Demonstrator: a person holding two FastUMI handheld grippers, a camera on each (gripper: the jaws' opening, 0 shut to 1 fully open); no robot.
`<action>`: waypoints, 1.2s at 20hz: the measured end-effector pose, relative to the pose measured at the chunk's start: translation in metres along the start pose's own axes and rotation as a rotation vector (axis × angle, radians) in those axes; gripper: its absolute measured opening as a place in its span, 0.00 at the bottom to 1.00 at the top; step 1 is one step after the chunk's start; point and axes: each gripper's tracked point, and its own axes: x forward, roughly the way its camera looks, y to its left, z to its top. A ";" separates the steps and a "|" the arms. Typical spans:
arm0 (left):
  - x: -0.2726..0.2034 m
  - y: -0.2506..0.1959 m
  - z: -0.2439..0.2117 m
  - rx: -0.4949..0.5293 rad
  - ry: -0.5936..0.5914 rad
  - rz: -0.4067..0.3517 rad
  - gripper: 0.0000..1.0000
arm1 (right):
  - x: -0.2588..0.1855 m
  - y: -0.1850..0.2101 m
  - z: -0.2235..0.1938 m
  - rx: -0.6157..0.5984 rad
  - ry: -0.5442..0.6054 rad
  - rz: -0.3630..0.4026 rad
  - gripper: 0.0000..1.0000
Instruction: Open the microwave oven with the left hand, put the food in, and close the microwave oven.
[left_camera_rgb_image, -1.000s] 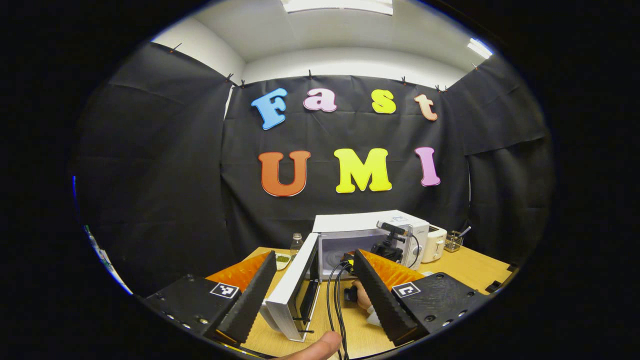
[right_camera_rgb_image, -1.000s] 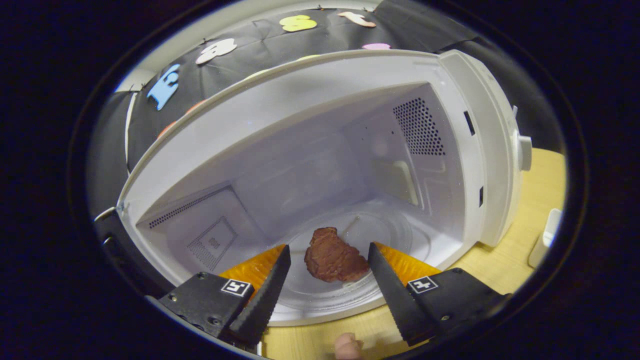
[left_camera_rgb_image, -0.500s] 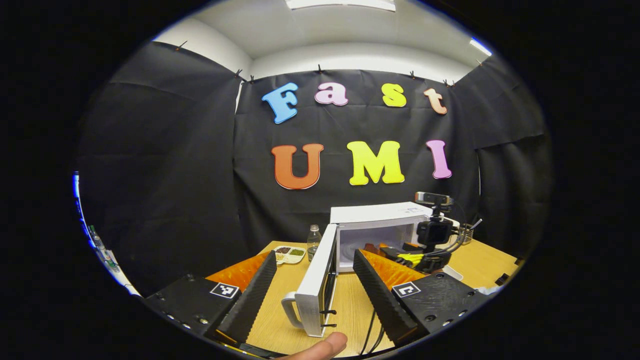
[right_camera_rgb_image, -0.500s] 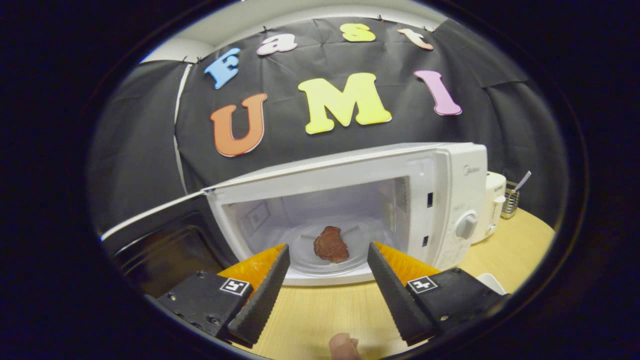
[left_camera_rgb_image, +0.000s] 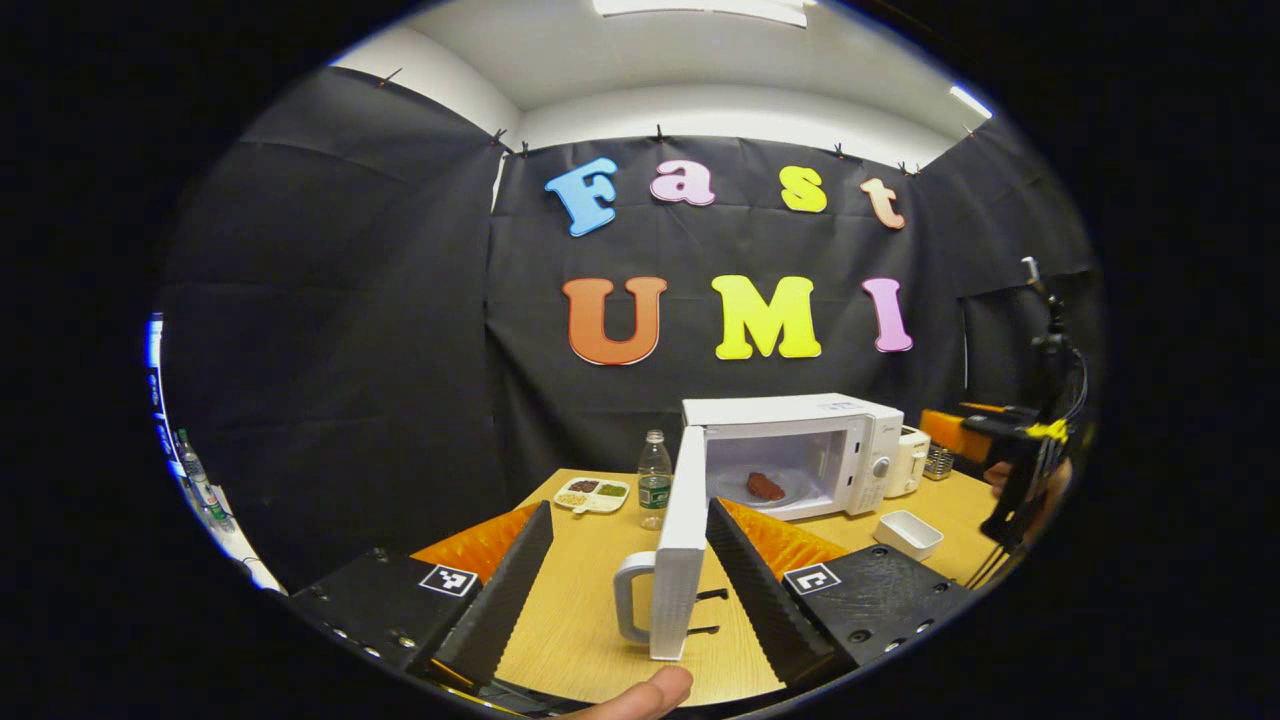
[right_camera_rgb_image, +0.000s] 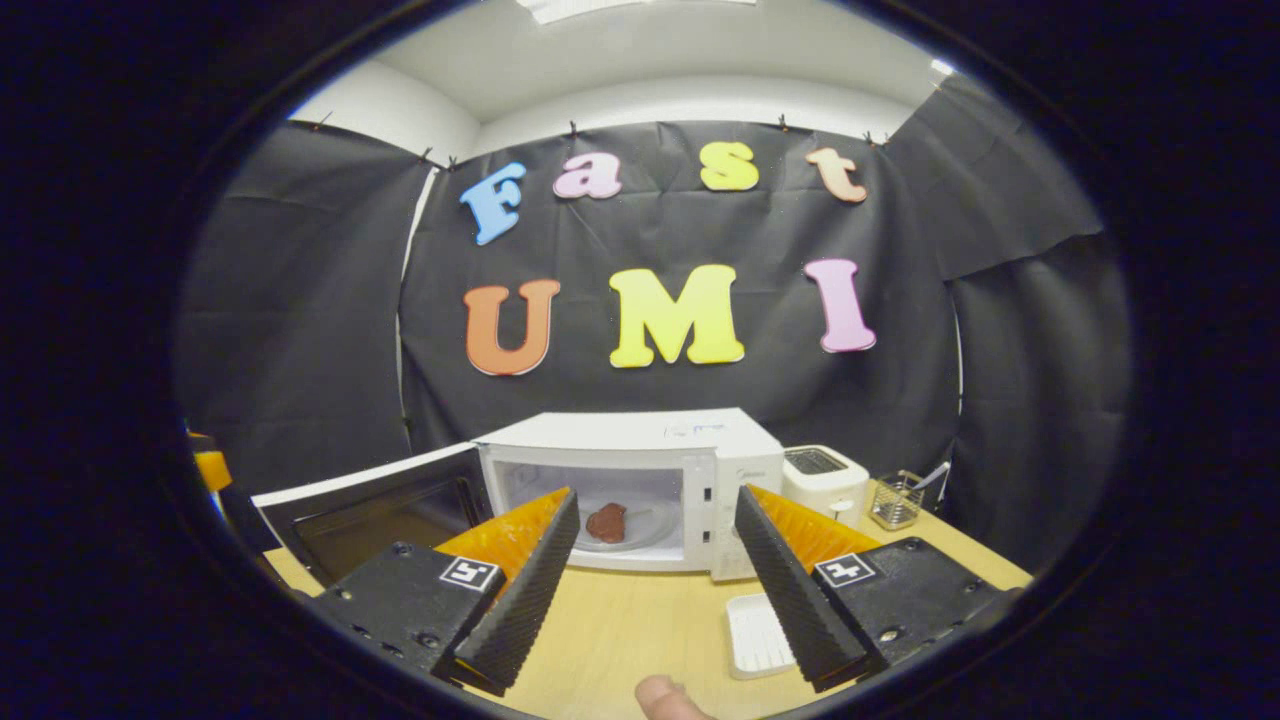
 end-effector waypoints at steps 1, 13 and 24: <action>0.000 0.006 -0.004 0.002 -0.004 0.018 0.95 | -0.017 -0.015 0.010 -0.002 -0.013 -0.019 0.99; 0.029 0.048 -0.093 0.001 0.049 0.024 0.53 | -0.112 -0.089 0.046 0.036 -0.087 -0.049 1.00; 0.083 0.032 -0.125 -0.083 0.139 -0.026 0.00 | -0.116 -0.085 0.035 0.027 -0.049 -0.005 1.00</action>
